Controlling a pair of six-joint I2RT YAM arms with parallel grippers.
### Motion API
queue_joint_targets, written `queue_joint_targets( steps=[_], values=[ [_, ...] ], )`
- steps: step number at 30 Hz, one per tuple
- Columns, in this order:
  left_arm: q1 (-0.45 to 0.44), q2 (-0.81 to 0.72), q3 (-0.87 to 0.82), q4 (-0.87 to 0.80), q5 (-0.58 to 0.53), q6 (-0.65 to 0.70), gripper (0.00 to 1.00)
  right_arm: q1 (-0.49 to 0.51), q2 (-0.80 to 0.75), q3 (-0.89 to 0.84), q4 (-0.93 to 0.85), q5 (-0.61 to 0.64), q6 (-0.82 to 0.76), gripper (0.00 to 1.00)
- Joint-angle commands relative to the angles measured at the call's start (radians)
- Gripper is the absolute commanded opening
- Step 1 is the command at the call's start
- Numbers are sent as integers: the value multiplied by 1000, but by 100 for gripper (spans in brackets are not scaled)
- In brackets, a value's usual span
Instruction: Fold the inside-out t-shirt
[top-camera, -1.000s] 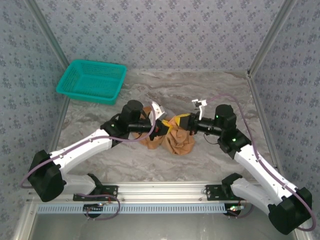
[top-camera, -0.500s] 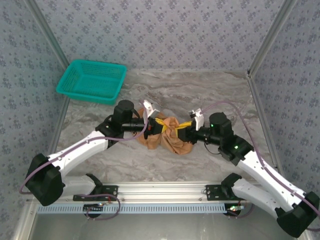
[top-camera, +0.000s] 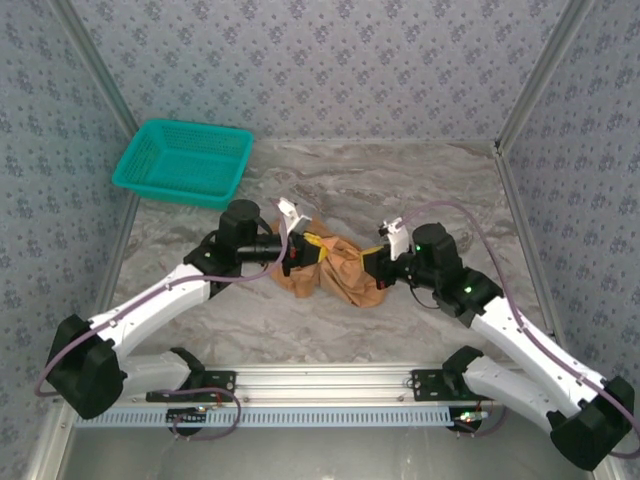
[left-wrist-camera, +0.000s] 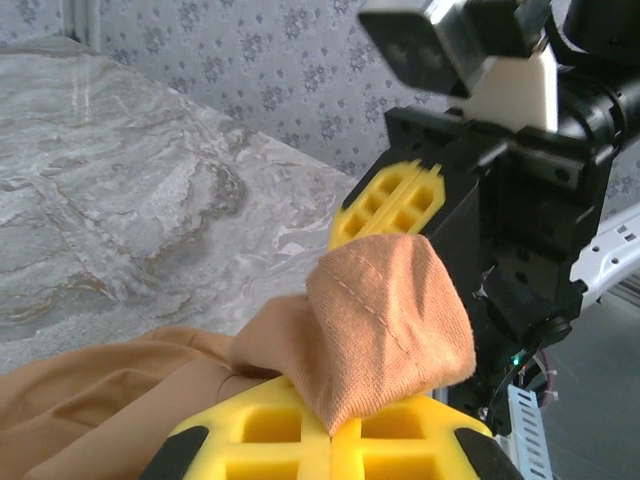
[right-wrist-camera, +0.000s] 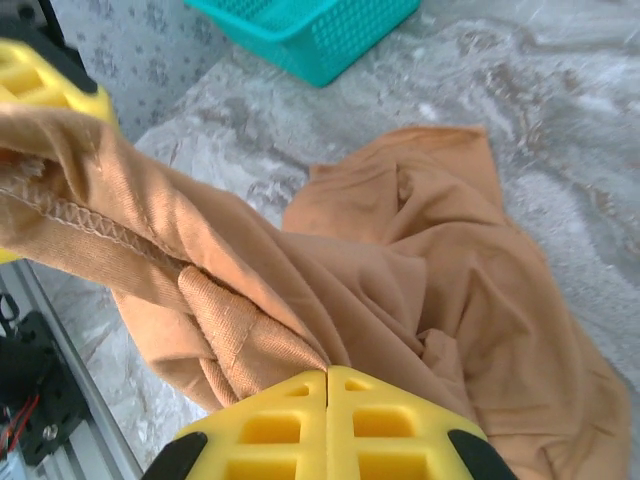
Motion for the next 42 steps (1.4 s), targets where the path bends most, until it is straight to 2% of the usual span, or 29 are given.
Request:
queue_joint_targets(
  steps=[1,4,8,10,13,15,19,22,26,34,40,42],
  values=[
    [13,-31,-21,38,38,-6,0,-44,-46,20,-30,-21,4,0],
    [33,-45,-26,25,49,5,0,-89,-68,22,-53,-18,25,0],
    [41,-54,-31,41,73,7,0,-123,-69,28,-79,47,60,0],
    [41,-51,-32,51,78,5,0,-120,-70,28,-64,72,45,8],
    [40,-45,-27,52,84,5,0,-98,-95,15,-25,-22,1,25],
    [41,-48,-26,52,84,2,0,-80,-102,13,-4,-79,-19,33],
    [41,-48,-24,51,85,-1,0,-23,-68,29,0,-119,-63,42],
    [40,-49,-24,49,89,1,0,24,-25,36,24,-99,-59,43],
    [40,-51,-24,47,95,4,0,21,27,59,25,-55,-44,43],
    [40,-61,-22,36,95,7,0,-2,143,119,54,-115,-56,43],
    [38,-67,-22,33,90,7,0,-6,184,122,67,-140,-61,39],
    [38,-67,-22,32,90,9,0,-6,189,122,84,-148,-58,33]
  ],
)
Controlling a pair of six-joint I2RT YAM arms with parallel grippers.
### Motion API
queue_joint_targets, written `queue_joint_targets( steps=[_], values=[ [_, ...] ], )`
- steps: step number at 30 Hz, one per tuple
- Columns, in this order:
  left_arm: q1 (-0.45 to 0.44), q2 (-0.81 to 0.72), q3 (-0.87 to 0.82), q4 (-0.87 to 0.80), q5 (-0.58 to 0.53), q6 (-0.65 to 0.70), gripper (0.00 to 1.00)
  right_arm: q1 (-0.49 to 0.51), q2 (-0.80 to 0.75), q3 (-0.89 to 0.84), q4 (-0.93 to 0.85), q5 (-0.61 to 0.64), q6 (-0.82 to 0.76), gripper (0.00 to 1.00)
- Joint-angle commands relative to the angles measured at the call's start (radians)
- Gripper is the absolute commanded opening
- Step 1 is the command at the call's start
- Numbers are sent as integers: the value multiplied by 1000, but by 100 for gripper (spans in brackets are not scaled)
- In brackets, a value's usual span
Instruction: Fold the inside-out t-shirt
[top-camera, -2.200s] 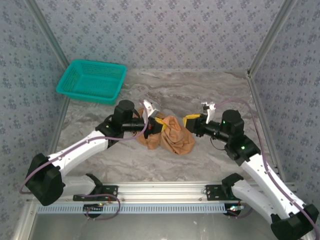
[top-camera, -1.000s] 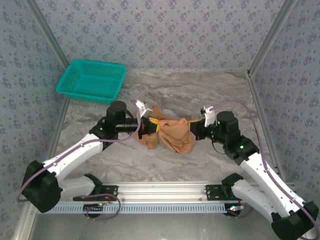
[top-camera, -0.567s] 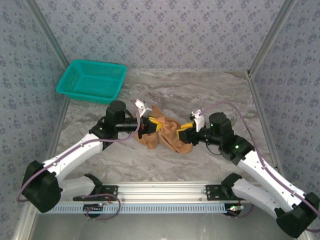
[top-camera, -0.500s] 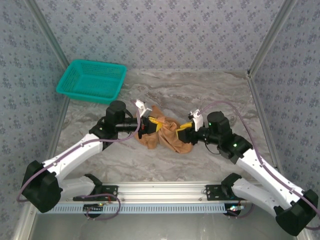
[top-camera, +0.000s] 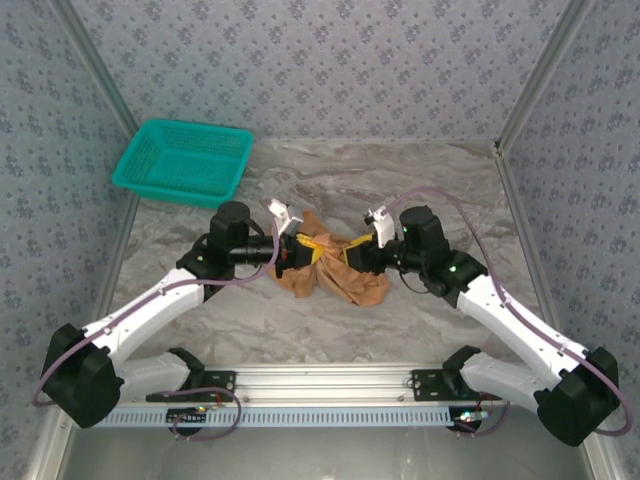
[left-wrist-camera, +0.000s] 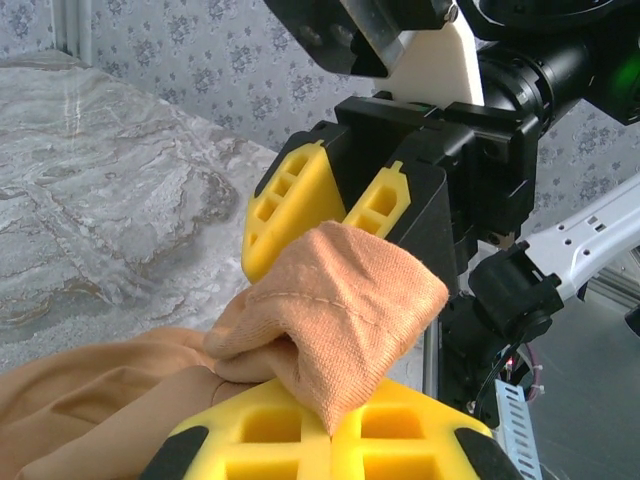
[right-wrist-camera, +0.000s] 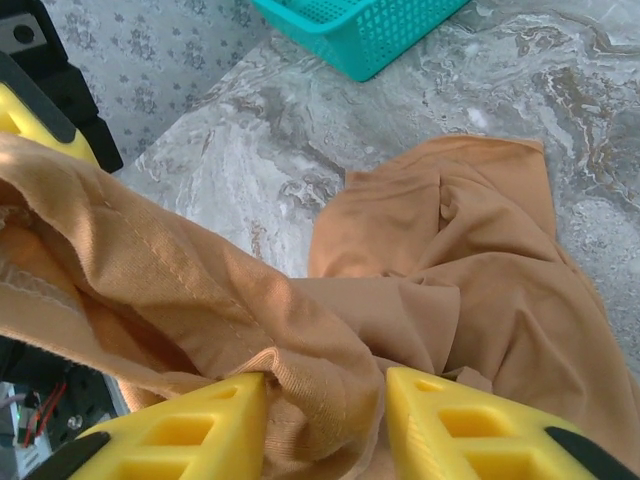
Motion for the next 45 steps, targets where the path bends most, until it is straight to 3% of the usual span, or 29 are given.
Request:
queue_joint_targets(
  steps=[1,6,11,21,24,29,40,45],
  values=[
    [4,-28,8,13,26,8,0,-6,-1,26,48,-34,-6,28],
    [3,-32,1,-2,3,21,0,-69,-67,28,23,40,47,0],
    [3,-19,-4,-14,-17,44,0,-205,-214,-3,24,23,149,0],
    [1,33,20,-21,-6,80,5,-238,-226,-26,48,-76,193,0],
    [-7,45,29,-39,-27,91,12,-239,-205,-26,70,-137,183,0],
    [-31,77,67,-124,-160,136,26,-231,-191,-55,205,-243,253,0],
    [-152,41,74,-173,-337,195,65,-225,-183,-53,183,-205,288,0],
    [-227,62,102,-163,-515,175,77,-224,-174,-50,180,-193,288,0]
  ],
)
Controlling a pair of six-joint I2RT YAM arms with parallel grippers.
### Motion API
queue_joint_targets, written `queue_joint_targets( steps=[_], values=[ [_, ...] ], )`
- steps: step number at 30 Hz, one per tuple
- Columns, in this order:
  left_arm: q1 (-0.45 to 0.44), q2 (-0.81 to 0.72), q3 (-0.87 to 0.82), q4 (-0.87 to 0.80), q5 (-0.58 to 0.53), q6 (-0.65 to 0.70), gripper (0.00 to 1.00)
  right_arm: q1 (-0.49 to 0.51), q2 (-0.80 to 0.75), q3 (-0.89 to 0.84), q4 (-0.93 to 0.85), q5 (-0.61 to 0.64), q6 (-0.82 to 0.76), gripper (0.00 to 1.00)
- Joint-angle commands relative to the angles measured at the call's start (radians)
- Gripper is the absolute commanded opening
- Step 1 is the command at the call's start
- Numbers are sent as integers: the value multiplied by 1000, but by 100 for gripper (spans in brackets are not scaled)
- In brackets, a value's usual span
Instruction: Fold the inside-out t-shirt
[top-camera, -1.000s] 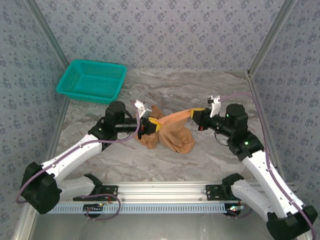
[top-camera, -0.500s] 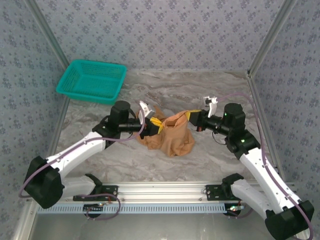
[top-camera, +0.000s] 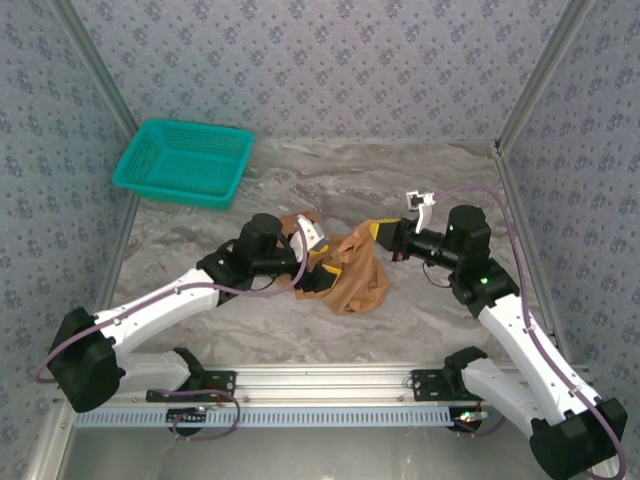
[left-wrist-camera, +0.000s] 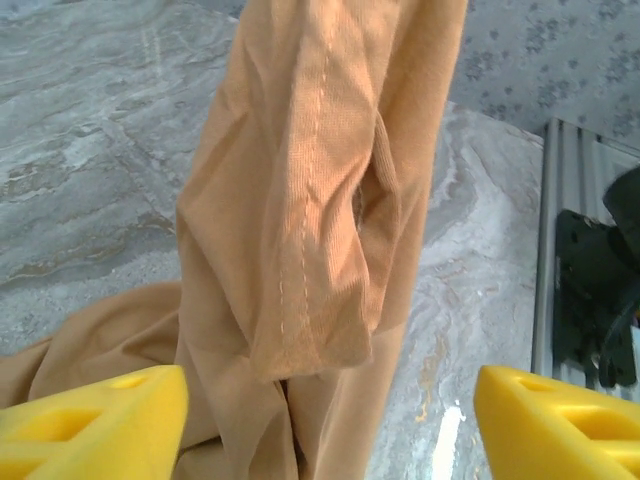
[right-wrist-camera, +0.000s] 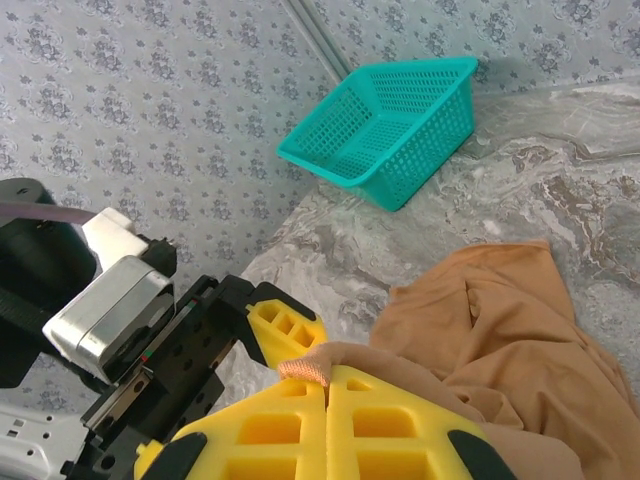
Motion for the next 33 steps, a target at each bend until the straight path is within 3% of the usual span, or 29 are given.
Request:
queue_joint_targets(
  steps=[1,4,10,14,18,21,26,33],
  values=[
    [-42,5,62,-10,-159,6,78,8,7,2,15,8,17,0],
    [-56,44,93,-20,-211,13,76,8,11,-1,16,7,16,0],
    [-58,134,168,-69,-156,31,50,7,9,-2,9,15,7,0],
    [-58,172,196,-108,-142,40,38,6,2,1,-4,13,6,0],
    [-51,183,207,-131,-169,22,14,5,-16,7,-21,38,-13,0],
    [-23,161,199,-154,-147,-2,0,11,-42,33,-117,152,-117,0],
    [28,107,167,-185,68,-2,0,32,-61,46,-226,283,-204,0],
    [56,97,166,-210,183,-11,0,35,-17,56,-216,180,-202,8]
  ],
)
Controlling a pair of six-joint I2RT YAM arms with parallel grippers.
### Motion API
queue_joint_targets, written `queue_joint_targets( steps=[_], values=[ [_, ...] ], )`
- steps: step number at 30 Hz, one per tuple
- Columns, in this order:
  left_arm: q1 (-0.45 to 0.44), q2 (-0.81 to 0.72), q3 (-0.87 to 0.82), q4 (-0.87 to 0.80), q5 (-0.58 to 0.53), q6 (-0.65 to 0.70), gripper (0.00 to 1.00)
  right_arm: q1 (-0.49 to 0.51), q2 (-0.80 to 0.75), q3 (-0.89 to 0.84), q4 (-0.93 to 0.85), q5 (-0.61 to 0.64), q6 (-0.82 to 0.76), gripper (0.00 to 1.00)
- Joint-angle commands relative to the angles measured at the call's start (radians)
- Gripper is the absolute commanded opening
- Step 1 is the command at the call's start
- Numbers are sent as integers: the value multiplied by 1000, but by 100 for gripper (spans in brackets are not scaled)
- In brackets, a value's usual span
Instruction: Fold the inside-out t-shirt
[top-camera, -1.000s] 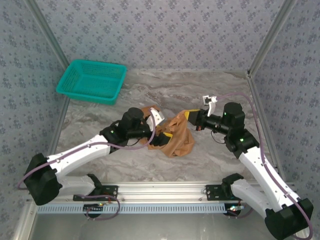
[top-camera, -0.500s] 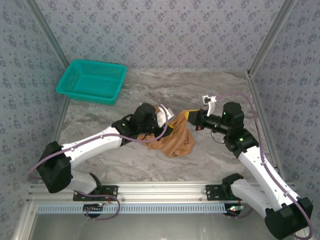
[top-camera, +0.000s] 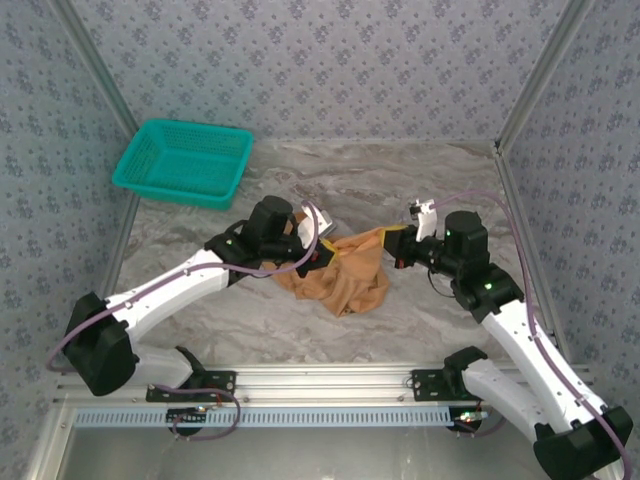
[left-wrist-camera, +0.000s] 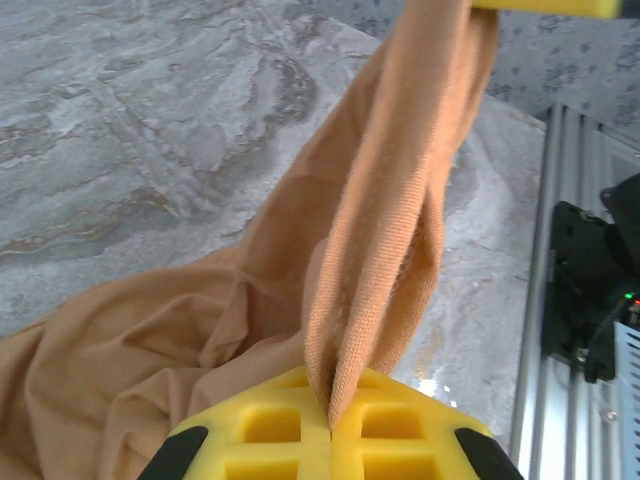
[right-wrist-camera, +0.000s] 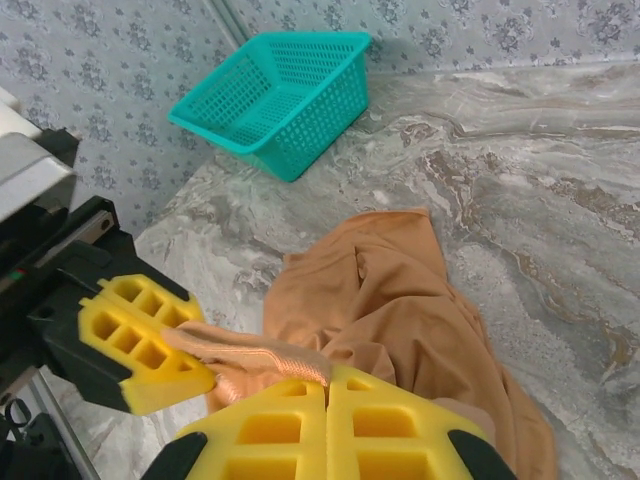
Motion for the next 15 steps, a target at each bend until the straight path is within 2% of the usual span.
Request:
queue_joint_targets(
  steps=[1,4,8,11,13,14,15],
  values=[
    [8,-17,-4,-25,94,-21,0,6,31,45,-21,-39,-19,9],
    [14,-15,-5,-17,96,-37,0,7,45,47,-84,-84,-18,13],
    [0,-3,-21,-34,138,-39,0,-17,-8,53,-208,-38,17,14],
    [-78,17,-44,-76,150,-6,0,-27,-55,53,-363,58,83,9],
    [-150,62,-50,-95,169,-3,0,-27,-61,35,-465,180,146,5],
    [-182,96,-45,-114,173,-2,0,-25,-64,11,-491,243,182,7],
    [-205,131,-36,-138,173,4,0,-16,-71,-26,-495,286,218,15]
  ],
)
